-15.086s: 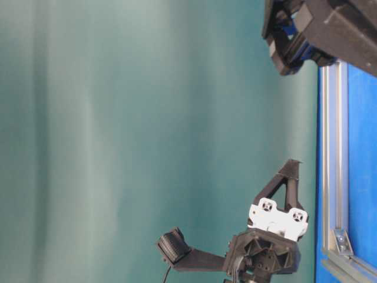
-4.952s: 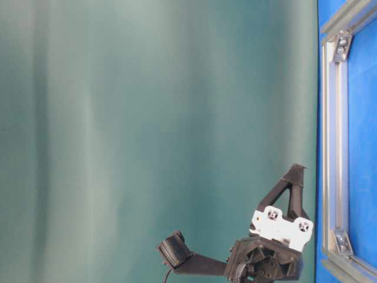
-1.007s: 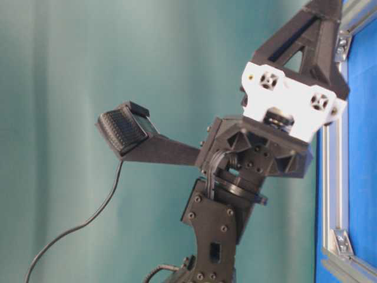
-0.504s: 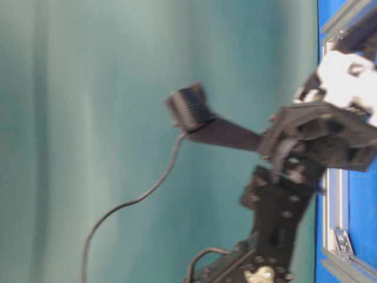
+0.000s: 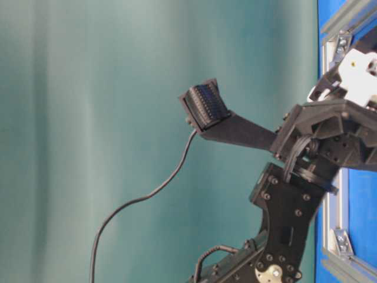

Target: Insert the wire through the string loop located on the right side.

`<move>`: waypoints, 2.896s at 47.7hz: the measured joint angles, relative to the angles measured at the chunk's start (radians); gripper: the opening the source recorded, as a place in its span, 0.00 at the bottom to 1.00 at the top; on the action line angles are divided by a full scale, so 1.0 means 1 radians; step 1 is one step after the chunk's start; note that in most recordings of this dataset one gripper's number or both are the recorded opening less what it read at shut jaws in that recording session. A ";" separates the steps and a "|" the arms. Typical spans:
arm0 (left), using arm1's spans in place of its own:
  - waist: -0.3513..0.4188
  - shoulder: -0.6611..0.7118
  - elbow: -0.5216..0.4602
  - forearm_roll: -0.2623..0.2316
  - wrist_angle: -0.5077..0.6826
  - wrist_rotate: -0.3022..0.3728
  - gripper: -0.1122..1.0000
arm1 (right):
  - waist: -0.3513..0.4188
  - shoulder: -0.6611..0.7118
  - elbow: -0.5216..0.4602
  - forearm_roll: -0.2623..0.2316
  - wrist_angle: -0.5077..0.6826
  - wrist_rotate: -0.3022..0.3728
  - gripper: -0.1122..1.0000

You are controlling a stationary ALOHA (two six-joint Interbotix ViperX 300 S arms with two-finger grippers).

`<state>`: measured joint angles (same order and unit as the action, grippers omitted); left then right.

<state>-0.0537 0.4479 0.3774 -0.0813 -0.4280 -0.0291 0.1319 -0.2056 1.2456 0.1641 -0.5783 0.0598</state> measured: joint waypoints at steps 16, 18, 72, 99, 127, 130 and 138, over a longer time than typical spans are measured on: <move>0.000 0.000 0.000 0.000 -0.002 0.000 0.86 | 0.000 0.000 -0.002 0.000 0.000 0.000 0.06; -0.002 0.000 0.000 0.000 0.000 0.000 0.86 | 0.000 0.000 -0.002 0.000 0.000 0.000 0.06; -0.002 0.000 0.000 0.000 -0.003 0.003 0.17 | -0.003 0.000 -0.002 0.000 0.002 -0.003 0.06; -0.002 0.000 0.000 0.000 -0.005 0.000 0.17 | -0.003 0.000 -0.002 0.009 0.040 0.002 0.90; -0.002 -0.097 0.163 0.000 -0.025 0.003 0.17 | -0.003 0.000 -0.002 0.011 0.058 0.000 0.97; -0.003 -0.124 0.210 0.000 -0.034 0.003 0.17 | -0.003 0.000 0.000 0.011 0.060 0.000 0.97; -0.003 -0.230 0.367 0.000 -0.084 0.003 0.17 | -0.003 0.000 0.000 0.011 0.060 -0.002 0.97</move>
<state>-0.0568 0.2178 0.7440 -0.0813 -0.5123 -0.0261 0.1289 -0.2056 1.2456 0.1749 -0.5185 0.0583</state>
